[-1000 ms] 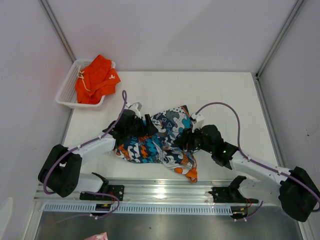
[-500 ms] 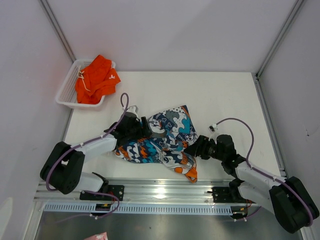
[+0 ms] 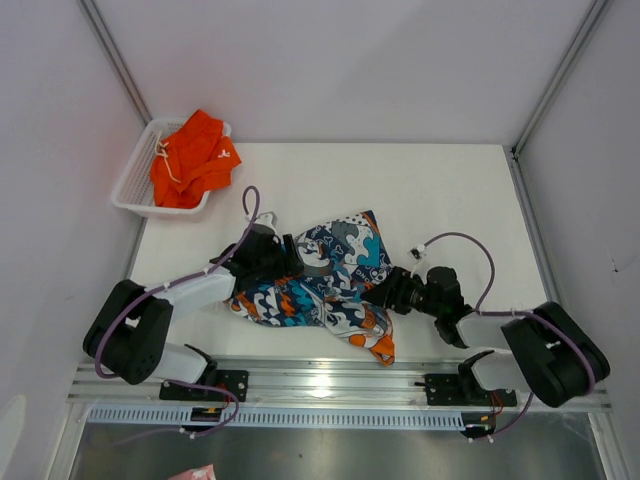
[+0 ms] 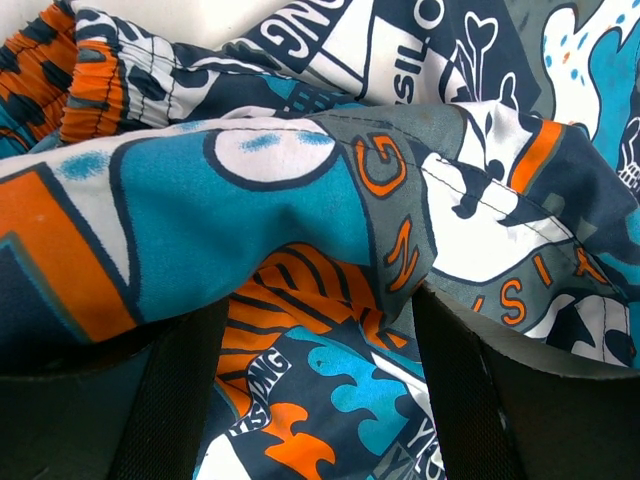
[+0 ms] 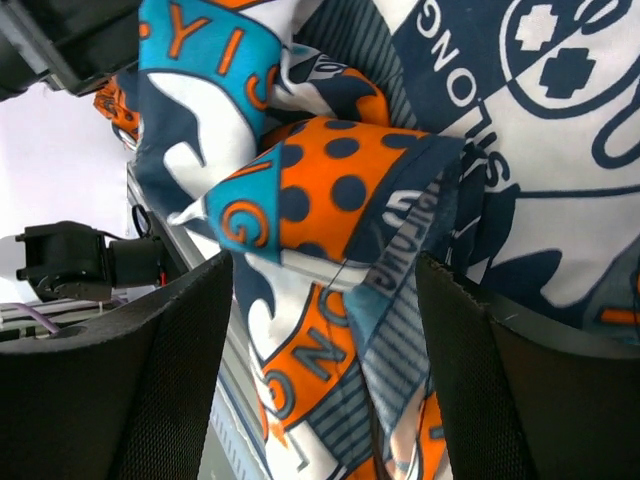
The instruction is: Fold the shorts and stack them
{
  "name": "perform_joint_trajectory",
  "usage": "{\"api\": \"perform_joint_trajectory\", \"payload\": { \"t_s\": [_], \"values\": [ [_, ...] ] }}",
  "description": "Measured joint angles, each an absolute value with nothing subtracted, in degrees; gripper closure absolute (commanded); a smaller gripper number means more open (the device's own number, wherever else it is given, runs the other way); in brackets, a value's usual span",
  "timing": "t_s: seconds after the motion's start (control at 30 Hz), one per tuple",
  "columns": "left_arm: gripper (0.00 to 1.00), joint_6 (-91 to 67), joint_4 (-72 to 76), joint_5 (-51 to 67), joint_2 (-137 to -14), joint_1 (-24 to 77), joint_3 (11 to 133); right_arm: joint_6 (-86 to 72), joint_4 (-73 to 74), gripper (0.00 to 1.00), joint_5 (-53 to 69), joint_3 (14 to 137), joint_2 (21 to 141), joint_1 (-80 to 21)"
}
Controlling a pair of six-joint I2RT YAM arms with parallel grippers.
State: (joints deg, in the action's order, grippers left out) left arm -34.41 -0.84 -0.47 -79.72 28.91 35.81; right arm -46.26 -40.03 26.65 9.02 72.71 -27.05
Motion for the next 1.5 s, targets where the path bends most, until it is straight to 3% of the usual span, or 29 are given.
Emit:
{"api": "perform_joint_trajectory", "payload": {
  "t_s": [0.23,0.33,0.37,0.53,0.83,0.97,1.17,1.5],
  "values": [
    [0.24,-34.2,-1.6,-0.5,-79.7,28.9,36.4,-49.5,-50.9,0.53,28.4,9.3,80.4,-28.0],
    [0.24,-34.2,-1.9,-0.5,-79.7,28.9,36.6,-49.2,-53.3,0.81,28.6,9.5,79.5,-28.9],
    [0.24,-34.2,-2.2,-0.5,-79.7,28.9,36.8,-49.3,-53.4,1.0,28.8,9.7,78.9,-29.1],
    [0.25,-33.8,-3.6,-0.5,-79.0,28.9,37.8,-49.4,-46.3,1.0,30.7,15.4,75.5,-29.3],
    [0.21,-29.6,-2.5,0.0,-66.3,29.0,37.9,-48.7,-13.5,1.0,32.5,39.9,70.4,-24.5],
    [0.06,-25.5,3.1,2.2,-57.9,30.8,36.7,-49.6,-4.4,1.0,34.9,46.6,72.3,-22.2],
    [0.03,-16.4,13.1,6.9,-46.8,35.8,29.9,-49.6,5.9,1.0,37.0,50.5,73.3,-22.2],
    [0.02,-0.9,23.0,10.1,-58.4,43.4,29.3,-49.6,11.8,1.0,38.7,53.8,73.4,-21.6]
  ]
}}
